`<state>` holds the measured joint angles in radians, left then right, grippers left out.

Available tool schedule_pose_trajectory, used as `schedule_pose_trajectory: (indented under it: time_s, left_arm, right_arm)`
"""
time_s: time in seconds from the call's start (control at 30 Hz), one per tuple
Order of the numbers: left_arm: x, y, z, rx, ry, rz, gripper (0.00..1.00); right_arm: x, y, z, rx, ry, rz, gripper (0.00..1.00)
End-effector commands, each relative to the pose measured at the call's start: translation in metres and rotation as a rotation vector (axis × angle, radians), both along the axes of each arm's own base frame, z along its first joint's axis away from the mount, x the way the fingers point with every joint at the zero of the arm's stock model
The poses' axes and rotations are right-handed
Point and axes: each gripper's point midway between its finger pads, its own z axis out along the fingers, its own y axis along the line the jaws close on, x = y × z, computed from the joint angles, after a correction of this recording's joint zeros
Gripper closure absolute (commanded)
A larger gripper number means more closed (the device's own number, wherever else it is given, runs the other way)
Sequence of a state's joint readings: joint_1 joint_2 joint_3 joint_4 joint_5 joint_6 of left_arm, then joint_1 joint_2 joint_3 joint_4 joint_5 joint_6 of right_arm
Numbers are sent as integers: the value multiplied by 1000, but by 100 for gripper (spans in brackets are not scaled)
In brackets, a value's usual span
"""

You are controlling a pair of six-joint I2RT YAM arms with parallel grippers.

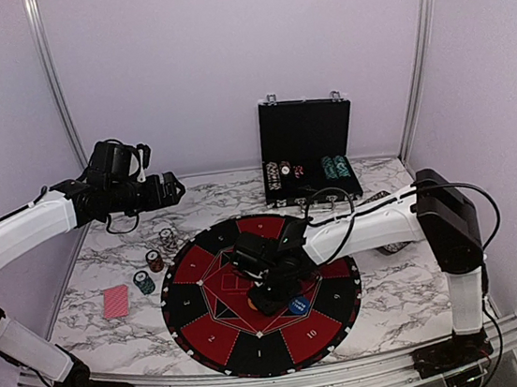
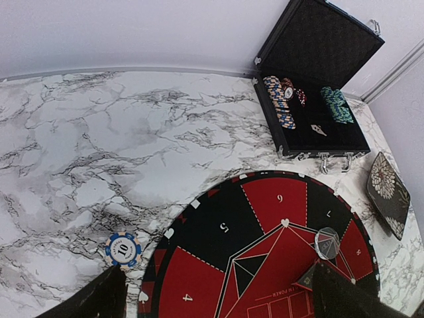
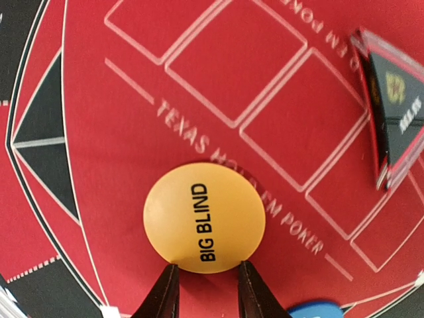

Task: Distribute texas hold em gaming equipment
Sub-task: Move the big blind button to position 5.

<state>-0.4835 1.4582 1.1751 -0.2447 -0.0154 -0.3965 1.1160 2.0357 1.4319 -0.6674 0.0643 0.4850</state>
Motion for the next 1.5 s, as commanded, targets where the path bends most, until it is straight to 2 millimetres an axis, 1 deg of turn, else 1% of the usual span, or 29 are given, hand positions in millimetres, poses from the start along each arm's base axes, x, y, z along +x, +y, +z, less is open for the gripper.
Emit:
schedule_pose_trajectory:
  time_s: [0.0,0.17,0.3,0.4,0.57,0.7,1.0,1.13,1.47]
  left_arm:
    - [0,4,5,-2,-17,4,1]
    - [0,4,6,-1,-20,6,1]
    - [0,4,6,-3,-21,5,1]
    - [0,4,6,-2,-20,5,1]
    - [1,3,7,-2,-23,4,1]
    - [1,4,7,-1,-24,6,1]
    - [1,5,5,-1,-19,9,1]
    - [1,5,5,0,-19,9,1]
    - [0,7,6,6,-24,14,1]
  right_arm:
    - [20,7,-5,-20,-36,6,70]
    - [27,14,-6,-18,-45,9,68]
    - [33,16,-8,-19,-48,4,67]
    - [34,19,-6,-11,-49,6,64]
    - [34,24,-4,5,-50,17,62]
    - [38,25,-7,-4,-53,15,62]
    - [46,28,-8,-4,-74,-3,63]
    - [56,29,-8,-2,-86,-16,63]
    - [89,41,-2,8,-147,-26,63]
